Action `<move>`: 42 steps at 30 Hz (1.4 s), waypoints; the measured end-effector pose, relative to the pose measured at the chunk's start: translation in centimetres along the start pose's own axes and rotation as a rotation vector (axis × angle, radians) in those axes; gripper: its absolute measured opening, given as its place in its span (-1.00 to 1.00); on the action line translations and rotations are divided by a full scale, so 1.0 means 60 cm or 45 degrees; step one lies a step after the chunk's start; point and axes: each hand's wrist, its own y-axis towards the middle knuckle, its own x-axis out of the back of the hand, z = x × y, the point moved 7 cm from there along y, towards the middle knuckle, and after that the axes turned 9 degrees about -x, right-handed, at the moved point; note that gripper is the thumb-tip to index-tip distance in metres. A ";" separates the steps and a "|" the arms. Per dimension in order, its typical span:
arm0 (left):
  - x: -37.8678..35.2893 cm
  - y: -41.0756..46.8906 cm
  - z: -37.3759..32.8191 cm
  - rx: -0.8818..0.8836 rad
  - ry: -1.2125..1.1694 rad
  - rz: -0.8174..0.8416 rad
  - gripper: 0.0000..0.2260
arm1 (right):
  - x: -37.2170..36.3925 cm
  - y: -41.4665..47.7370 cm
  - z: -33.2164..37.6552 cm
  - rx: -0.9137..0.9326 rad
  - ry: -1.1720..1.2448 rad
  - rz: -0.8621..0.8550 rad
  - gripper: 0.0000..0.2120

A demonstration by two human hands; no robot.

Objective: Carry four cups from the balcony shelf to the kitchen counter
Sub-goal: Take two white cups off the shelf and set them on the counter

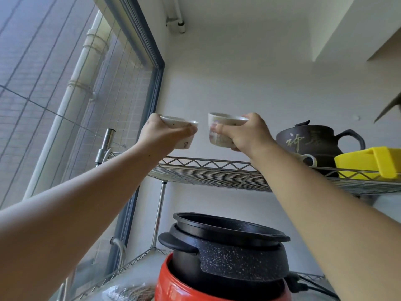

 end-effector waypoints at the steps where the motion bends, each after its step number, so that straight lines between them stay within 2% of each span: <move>1: 0.004 -0.010 -0.017 -0.061 -0.092 -0.009 -0.48 | 0.010 -0.007 0.003 0.028 0.119 -0.001 -0.15; 3: 0.007 -0.038 -0.052 -0.174 -0.260 0.013 -0.60 | 0.033 -0.030 0.008 0.067 0.340 0.043 -0.15; 8: -0.011 -0.141 -0.098 -0.231 -0.523 0.239 -0.51 | 0.099 -0.136 -0.019 0.118 0.527 0.152 0.01; 14: -0.076 -0.286 -0.057 -0.049 -0.727 0.408 -0.40 | 0.143 -0.284 -0.101 0.108 0.485 0.266 -0.30; 20: -0.150 -0.447 0.002 0.210 -0.832 0.598 -0.30 | 0.212 -0.419 -0.230 -0.162 0.337 0.152 -0.25; 26: -0.220 -0.641 0.043 0.428 -0.950 0.806 -0.37 | 0.291 -0.597 -0.360 -0.416 0.146 -0.006 -0.24; 30: -0.265 -0.779 0.048 0.604 -0.951 0.975 -0.33 | 0.345 -0.738 -0.432 -0.653 0.018 -0.069 -0.24; 35: -0.314 -0.949 0.011 0.807 -0.912 1.272 -0.33 | 0.427 -0.908 -0.476 -0.979 -0.062 -0.163 -0.20; 42: -0.354 -1.154 -0.123 0.887 -1.016 1.572 -0.29 | 0.572 -1.116 -0.439 -1.253 -0.103 -0.386 -0.19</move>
